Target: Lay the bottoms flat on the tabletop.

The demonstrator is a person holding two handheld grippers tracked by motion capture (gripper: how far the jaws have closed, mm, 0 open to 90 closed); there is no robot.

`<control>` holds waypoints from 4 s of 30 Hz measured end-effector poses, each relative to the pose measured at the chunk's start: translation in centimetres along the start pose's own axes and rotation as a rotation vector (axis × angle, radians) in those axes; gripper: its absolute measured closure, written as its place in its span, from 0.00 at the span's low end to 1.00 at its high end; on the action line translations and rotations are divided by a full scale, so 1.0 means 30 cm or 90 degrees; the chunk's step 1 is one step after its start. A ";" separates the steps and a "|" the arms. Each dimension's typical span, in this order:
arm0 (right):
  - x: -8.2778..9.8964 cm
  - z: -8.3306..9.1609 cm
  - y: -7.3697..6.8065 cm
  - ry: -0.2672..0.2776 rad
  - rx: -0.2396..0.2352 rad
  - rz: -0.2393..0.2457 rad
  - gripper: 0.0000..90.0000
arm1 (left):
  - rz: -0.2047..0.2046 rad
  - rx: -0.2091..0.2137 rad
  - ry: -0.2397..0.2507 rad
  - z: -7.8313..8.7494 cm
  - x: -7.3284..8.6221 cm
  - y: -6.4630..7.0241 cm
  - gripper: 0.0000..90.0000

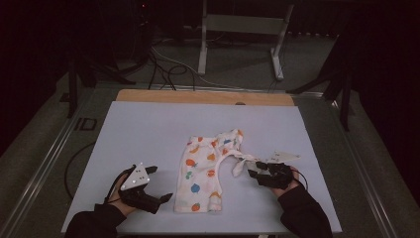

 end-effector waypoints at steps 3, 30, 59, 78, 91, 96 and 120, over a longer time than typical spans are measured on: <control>0.014 -0.019 0.013 -0.015 0.011 0.003 0.62 | 0.001 -0.005 0.005 0.001 -0.002 -0.003 0.01; 0.000 0.027 0.073 -0.026 0.102 -0.041 0.67 | 0.012 -0.011 0.014 0.013 -0.002 -0.018 0.01; -0.223 0.056 -0.111 0.039 0.023 0.041 0.98 | 0.021 -0.018 0.027 0.016 -0.004 -0.027 0.01; -0.170 0.029 -0.184 0.009 -0.068 0.041 0.81 | 0.018 -0.012 0.028 0.017 -0.005 -0.024 0.01; -0.155 -0.177 -0.413 -0.096 -0.177 0.112 0.92 | 0.018 -0.008 0.021 0.010 -0.001 -0.021 0.01; -0.105 -0.240 -0.444 -0.133 -0.185 0.121 0.79 | 0.019 -0.007 0.023 0.014 -0.001 -0.022 0.01; -0.102 -0.023 -0.176 -0.051 -0.054 0.043 0.75 | 0.017 -0.007 0.025 0.010 -0.003 -0.017 0.01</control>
Point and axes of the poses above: each handheld gripper's, and its own axes: z roughly backward along the jaws, x roughly out of its underside, y roughly to its right, the point moved 6 cm from there along -z, roughly forward along the jaws
